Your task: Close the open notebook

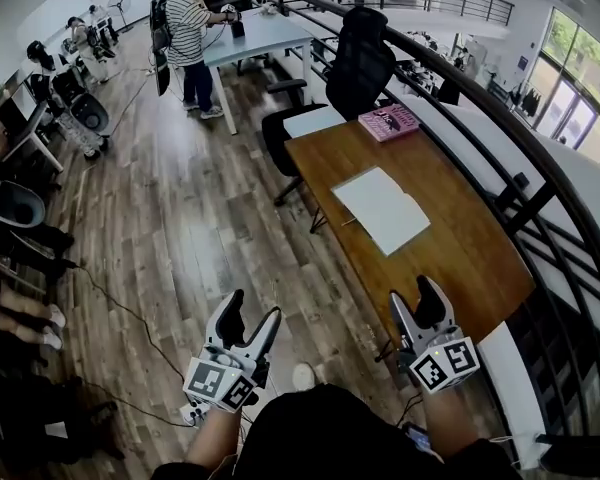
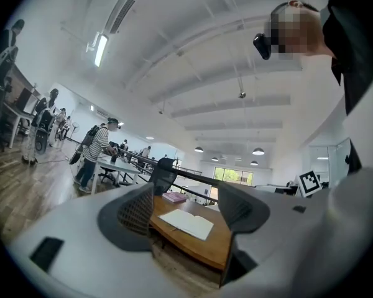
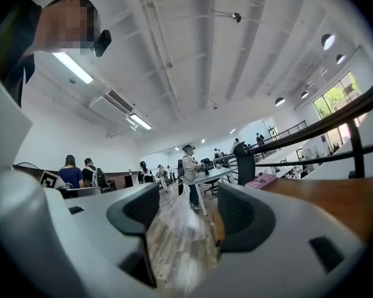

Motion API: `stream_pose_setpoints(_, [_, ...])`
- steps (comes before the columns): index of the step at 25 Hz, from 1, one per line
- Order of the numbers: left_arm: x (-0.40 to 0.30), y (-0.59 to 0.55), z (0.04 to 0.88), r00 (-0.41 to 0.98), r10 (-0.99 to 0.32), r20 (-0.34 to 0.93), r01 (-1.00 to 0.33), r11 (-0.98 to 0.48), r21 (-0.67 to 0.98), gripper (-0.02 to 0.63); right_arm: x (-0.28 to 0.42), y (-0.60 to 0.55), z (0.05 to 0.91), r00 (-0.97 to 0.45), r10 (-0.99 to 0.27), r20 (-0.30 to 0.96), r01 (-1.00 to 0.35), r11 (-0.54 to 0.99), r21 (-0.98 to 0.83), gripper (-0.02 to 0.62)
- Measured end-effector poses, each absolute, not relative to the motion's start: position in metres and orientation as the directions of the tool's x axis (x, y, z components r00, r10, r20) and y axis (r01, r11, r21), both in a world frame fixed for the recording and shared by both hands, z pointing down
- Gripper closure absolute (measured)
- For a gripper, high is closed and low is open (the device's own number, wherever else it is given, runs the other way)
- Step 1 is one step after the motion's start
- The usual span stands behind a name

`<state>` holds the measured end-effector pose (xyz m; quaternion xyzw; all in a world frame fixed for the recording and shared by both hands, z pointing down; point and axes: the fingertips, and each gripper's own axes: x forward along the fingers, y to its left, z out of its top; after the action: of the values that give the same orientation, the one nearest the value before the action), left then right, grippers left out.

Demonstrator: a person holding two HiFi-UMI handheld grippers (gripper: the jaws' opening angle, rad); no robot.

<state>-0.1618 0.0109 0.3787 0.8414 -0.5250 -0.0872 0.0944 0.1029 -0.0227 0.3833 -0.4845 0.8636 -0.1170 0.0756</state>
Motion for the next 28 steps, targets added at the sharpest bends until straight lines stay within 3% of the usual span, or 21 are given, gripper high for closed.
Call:
stream_pose_setpoints(12, [-0.202,-0.038,0.397,0.462,-0.886,-0.036,-0.851,-0.454,0.266,0.293,0.062,-0.069,0.391,-0.502,-0.865,0.007,-0.838,0.484,-0.252,0.325])
stream_pose_setpoints(28, [-0.184,-0.129,0.403,0.507,-0.862,-0.025,-0.828,-0.495,0.264,0.293,0.097,-0.154,0.411,-0.43,-0.901,0.047,-0.88,0.408,-0.242,0.327])
